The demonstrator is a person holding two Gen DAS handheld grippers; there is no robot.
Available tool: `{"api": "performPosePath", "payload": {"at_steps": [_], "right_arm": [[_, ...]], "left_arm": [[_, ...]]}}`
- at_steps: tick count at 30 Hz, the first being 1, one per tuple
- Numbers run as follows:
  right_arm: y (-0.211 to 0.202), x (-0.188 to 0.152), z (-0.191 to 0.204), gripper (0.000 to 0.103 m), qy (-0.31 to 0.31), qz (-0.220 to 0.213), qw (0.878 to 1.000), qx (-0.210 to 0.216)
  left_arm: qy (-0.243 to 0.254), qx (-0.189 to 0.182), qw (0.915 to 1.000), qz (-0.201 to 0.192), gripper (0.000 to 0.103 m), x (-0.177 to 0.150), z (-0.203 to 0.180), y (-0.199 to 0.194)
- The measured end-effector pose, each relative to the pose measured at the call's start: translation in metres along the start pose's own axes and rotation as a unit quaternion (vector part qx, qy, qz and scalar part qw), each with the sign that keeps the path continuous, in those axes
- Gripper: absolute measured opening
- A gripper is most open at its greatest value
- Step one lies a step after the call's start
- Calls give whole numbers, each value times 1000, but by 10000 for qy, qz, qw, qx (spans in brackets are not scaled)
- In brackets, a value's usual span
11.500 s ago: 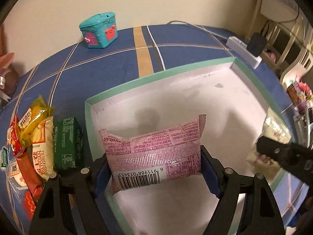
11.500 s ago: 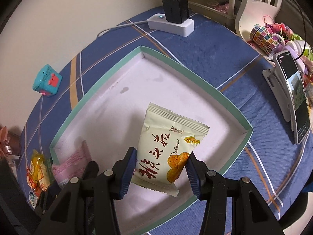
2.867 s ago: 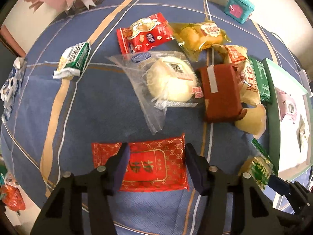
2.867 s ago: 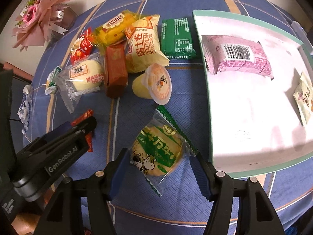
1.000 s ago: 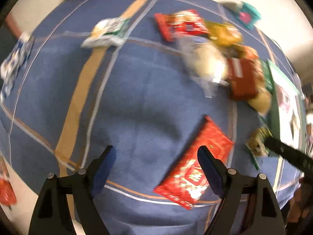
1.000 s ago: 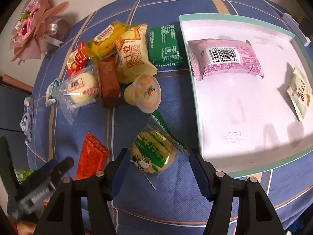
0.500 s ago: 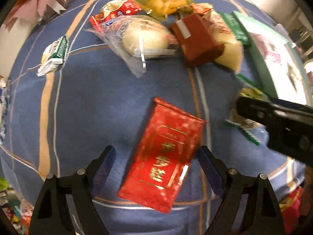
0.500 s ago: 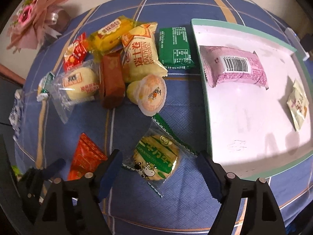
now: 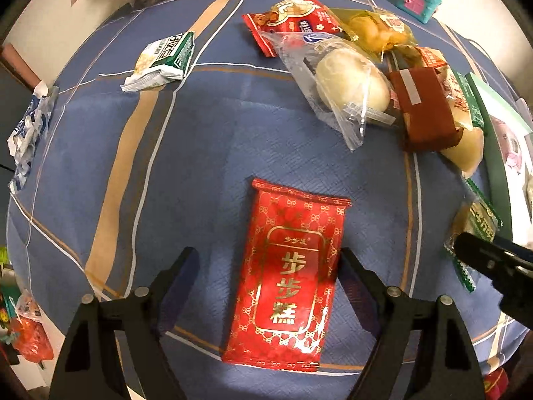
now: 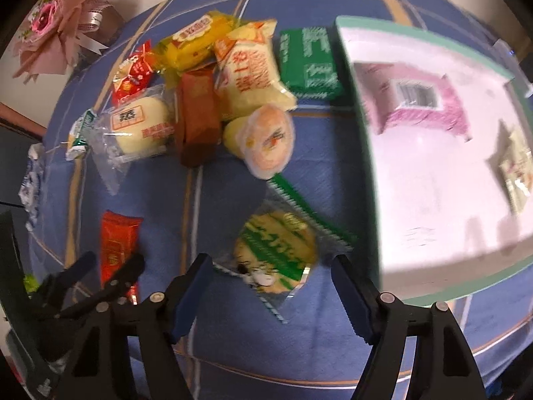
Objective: Organize snacks
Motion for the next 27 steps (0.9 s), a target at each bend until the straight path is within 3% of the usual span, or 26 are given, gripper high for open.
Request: {"api": "performPosePath", "payload": {"at_steps": [13, 15, 20, 27], "right_arm": [[19, 9, 33, 73, -397, -23, 9957, -836], [18, 9, 36, 66, -404, -53, 9952, -889], [14, 6, 33, 53, -328, -116, 9955, -882], [12, 1, 34, 53, -298, -160, 9970, -692]], "left_arm": [[-20, -40, 10000, -11, 80, -4, -20, 20], [-31, -75, 10000, -8, 76, -4, -21, 19], [51, -84, 9999, -65, 53, -4, -30, 16], [54, 31, 10000, -64, 48, -7, -38, 12]]}}
Point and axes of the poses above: each gripper's, at about its wrist camera, not at the fingertips, and y roughly the way its jaws point, z to its left, x to its top, the point moved 3 cm from there along y, roughly the way its jaws point, and after that the axes turned 12 degrees about -y, right-handed, at the moved point
